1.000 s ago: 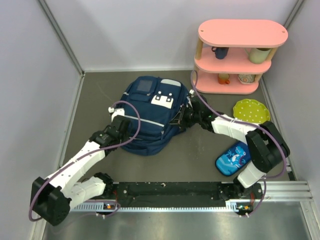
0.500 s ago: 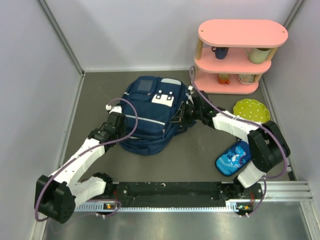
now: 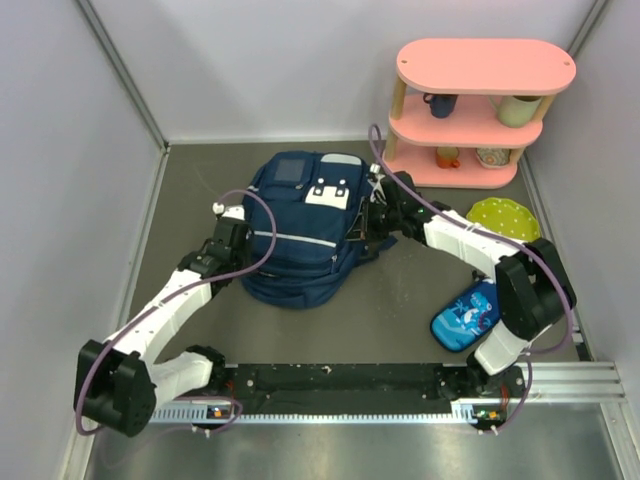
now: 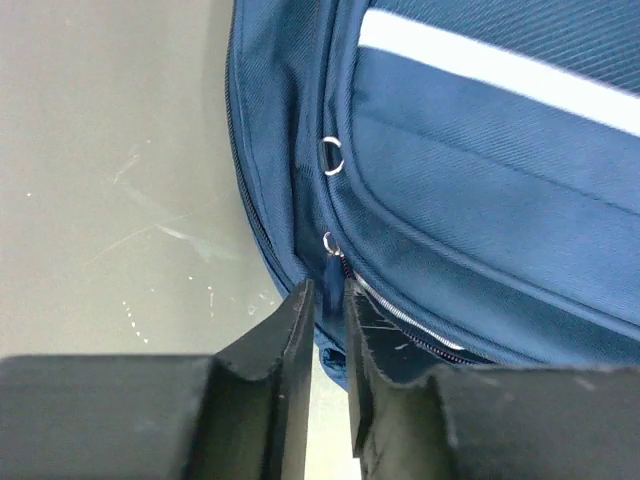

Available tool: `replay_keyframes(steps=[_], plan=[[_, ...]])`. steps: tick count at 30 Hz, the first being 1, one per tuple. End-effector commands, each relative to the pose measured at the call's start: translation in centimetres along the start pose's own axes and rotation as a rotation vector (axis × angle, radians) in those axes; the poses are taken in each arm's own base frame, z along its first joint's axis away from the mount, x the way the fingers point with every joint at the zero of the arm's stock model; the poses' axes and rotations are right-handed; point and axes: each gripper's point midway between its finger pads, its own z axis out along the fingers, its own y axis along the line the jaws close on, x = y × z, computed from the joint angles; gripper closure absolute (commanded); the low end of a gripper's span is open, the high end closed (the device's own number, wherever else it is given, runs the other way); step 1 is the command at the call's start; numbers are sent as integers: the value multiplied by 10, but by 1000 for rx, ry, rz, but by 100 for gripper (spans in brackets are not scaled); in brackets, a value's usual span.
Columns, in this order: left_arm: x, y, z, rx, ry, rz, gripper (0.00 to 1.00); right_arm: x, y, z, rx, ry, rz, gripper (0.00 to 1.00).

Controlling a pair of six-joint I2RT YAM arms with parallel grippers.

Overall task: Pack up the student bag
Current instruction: Unzip the student bag at the center of the board.

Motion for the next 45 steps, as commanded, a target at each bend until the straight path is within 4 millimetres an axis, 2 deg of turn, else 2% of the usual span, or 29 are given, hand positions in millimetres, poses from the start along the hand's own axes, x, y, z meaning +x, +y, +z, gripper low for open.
replay_keyframes(steps=[1, 2, 6, 7, 8, 9, 10, 11, 12, 14, 17, 20, 28, 30, 31, 35, 40, 45], plan=[[-25, -27, -27, 191, -135, -4, 64, -33, 8, -5, -38, -56, -110, 100], [-23, -29, -31, 214, -150, -5, 47, -36, 9, -4, -41, -52, -120, 100], [-24, -37, -68, 321, -263, -4, 32, -36, 9, 1, -38, -5, -177, 100], [-26, -40, -75, 343, -278, 5, 19, -34, 6, 2, -29, 10, -202, 100], [-28, -46, -82, 376, -290, 16, 5, -36, 12, 3, -39, 12, -233, 100], [-31, -55, -92, 415, -307, 39, 2, -36, 12, 6, -31, 19, -259, 100], [-31, -60, -96, 428, -308, 61, 1, -38, 8, 9, 10, 13, -310, 100], [-32, -66, -99, 439, -313, 84, 1, -42, 13, 8, 15, 9, -343, 100], [-32, -76, -104, 446, -318, 127, 1, -37, 18, 12, 9, 24, -377, 100], [-32, -87, -105, 446, -321, 195, 1, -43, 25, 13, 1, 17, -425, 100], [-38, -105, -103, 443, -332, 287, 1, -48, 24, 16, 12, 20, -439, 100], [-50, -120, -98, 453, -373, 353, 1, -50, 22, 15, 27, 18, -433, 100], [-63, -154, -69, 477, -491, 573, 1, -40, 21, 13, 17, 39, -380, 100], [-53, -161, -62, 510, -494, 631, 1, -40, 20, 13, 13, 40, -369, 100], [-58, -167, -64, 526, -535, 657, 1, -40, 21, 13, 9, 40, -354, 100], [-50, -173, -60, 559, -533, 724, 1, -46, 16, 10, -1, 33, -294, 99], [-30, -183, -49, 622, -501, 813, 1, -50, 9, 7, -35, 23, -209, 97], [-12, -192, -34, 644, -442, 871, 1, -50, 12, 8, -62, 22, -192, 96]])
